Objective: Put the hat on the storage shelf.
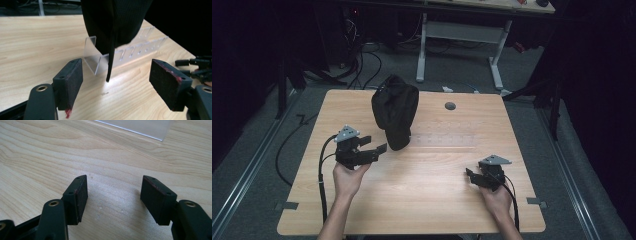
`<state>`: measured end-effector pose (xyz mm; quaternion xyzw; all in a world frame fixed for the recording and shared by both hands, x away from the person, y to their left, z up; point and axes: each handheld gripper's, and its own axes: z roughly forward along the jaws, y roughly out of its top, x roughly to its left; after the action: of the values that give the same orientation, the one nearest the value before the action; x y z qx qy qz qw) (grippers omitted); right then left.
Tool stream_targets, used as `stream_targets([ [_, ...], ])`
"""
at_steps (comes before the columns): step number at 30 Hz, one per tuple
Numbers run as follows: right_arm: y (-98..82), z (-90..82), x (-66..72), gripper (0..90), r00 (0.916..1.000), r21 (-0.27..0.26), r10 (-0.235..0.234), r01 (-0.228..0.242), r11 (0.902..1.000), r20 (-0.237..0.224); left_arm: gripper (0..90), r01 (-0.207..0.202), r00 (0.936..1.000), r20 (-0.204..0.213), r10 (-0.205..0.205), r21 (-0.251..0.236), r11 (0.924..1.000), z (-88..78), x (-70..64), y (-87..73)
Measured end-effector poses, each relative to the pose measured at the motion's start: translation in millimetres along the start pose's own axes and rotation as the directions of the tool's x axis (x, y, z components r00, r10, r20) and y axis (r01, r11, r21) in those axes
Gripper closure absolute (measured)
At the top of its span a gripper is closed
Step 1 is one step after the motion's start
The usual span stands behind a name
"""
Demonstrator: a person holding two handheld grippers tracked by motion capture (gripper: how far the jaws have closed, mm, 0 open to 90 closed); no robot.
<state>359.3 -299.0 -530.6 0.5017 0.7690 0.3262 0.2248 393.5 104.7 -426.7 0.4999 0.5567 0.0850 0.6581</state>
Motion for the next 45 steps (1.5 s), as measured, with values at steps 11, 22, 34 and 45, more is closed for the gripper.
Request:
stream_targets([
  [11, 0.0, 0.0, 0.0, 38.8, 1.0000, 0.000, 0.000, 0.000, 1.0000, 0.000, 27.5, -0.003, 0.9999, -0.013, 0.003, 0.035, 0.9994, -8.6, 9.6, -15.0],
  [22, 0.0, 0.0, 0.0, 38.8, 1.0000, 0.000, 0.000, 0.000, 1.0000, 0.000, 27.5, 0.001, 0.9990, -0.045, 0.002, 0.055, 0.9985, -15.2, 24.6, -28.9],
  [34, 0.0, 0.0, 0.0, 38.8, 1.0000, 0.000, 0.000, 0.000, 1.0000, 0.000, 27.6, 0.008, 0.9958, -0.092, 0.000, 0.089, 0.9960, -17.0, 43.5, -49.3],
  [45, 0.0, 0.0, 0.0, 38.9, 1.0000, 0.000, 0.000, 0.000, 1.0000, 0.000, 28.1, -0.069, 0.9757, -0.200, 0.090, 0.112, 0.9913, -9.3, 66.2, -74.0],
])
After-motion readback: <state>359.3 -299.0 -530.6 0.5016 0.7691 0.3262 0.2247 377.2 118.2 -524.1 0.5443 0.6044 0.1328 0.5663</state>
